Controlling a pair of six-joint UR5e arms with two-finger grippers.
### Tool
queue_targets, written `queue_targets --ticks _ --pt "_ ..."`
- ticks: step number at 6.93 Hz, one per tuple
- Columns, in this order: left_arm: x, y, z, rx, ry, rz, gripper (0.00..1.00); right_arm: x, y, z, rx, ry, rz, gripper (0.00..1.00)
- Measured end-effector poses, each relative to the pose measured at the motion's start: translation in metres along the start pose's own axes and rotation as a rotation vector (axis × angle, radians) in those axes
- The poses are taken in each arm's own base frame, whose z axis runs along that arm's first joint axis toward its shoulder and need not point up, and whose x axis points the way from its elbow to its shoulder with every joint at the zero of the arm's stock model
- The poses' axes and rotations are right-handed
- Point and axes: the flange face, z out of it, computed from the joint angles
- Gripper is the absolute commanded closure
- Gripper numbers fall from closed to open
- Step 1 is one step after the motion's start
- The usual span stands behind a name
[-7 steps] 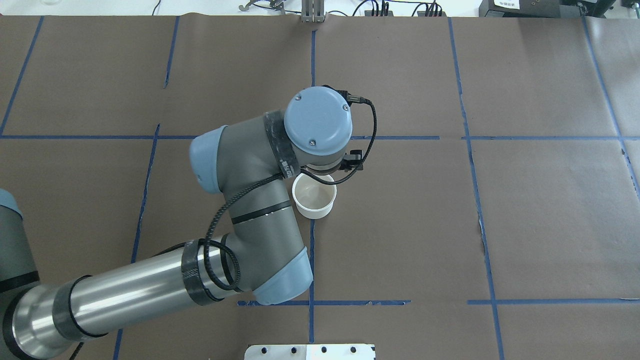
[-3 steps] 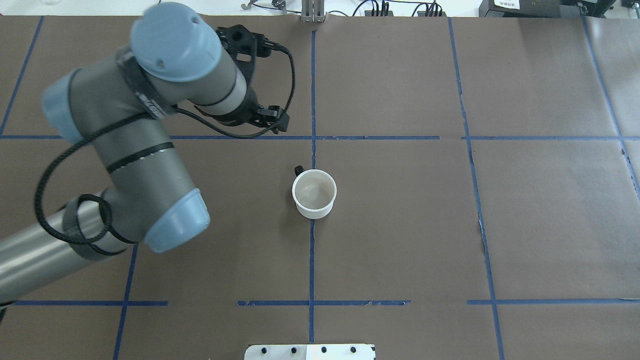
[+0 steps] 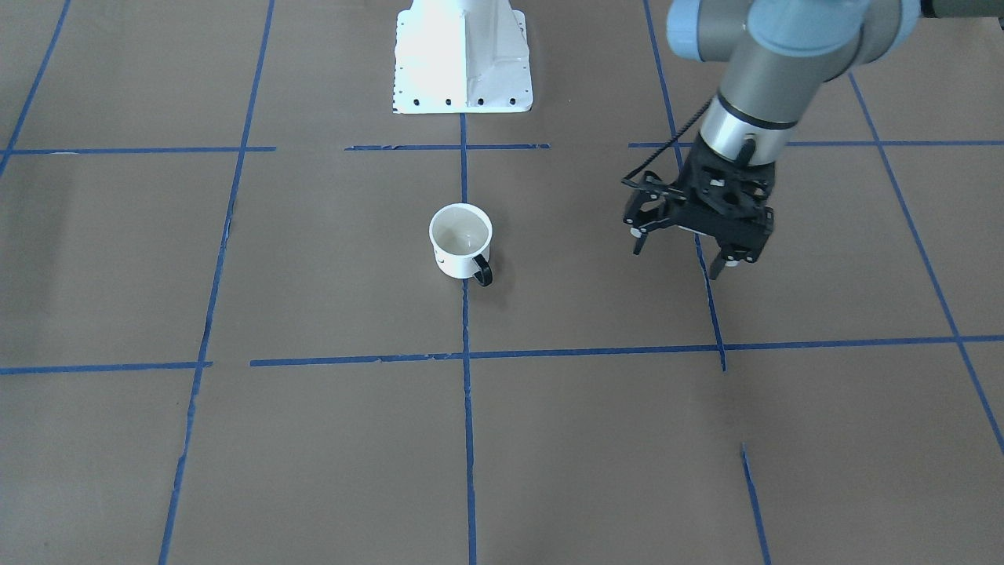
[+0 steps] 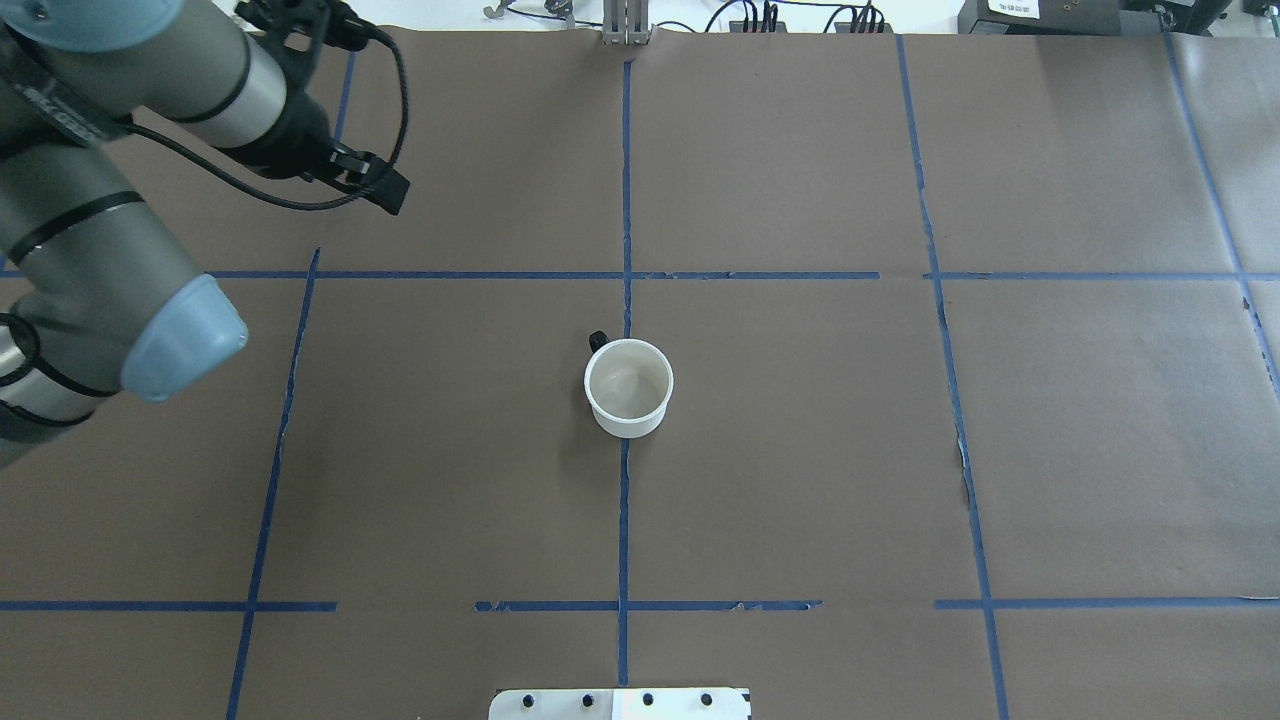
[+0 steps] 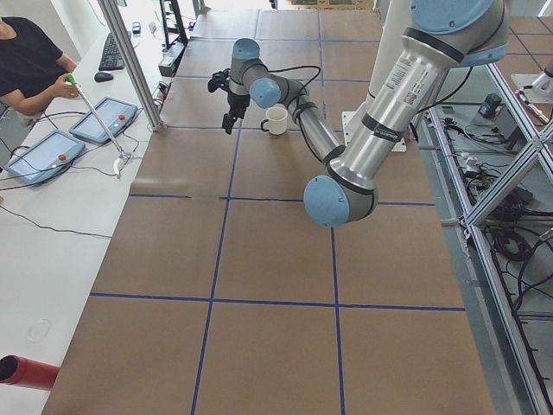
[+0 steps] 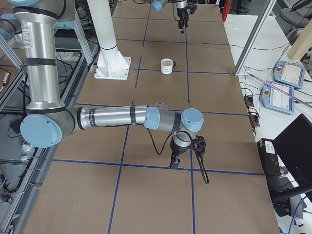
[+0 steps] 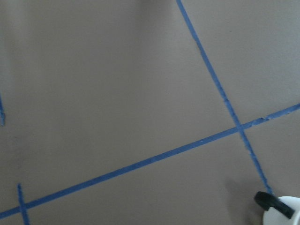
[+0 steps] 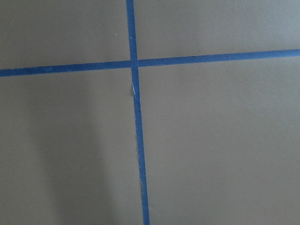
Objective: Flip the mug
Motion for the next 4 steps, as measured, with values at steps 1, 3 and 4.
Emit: queue_targets --ticks 1,3,4 --pt "-0.061 0.01 -0.006 -0.014 -0.019 0.019 0.0 0.0 0.0 0.0 0.0 0.0 0.0 0.0" --pt "-0.172 0.043 -0.01 -0.066 -0.076 -0.055 0.0 0.0 0.0 0.0 0.0 0.0 0.0 0.0" --pt "-0.227 0.073 -0.011 -0.106 -0.083 -0.099 0.0 0.0 0.0 0.0 0.0 0.0 0.0 0.0"
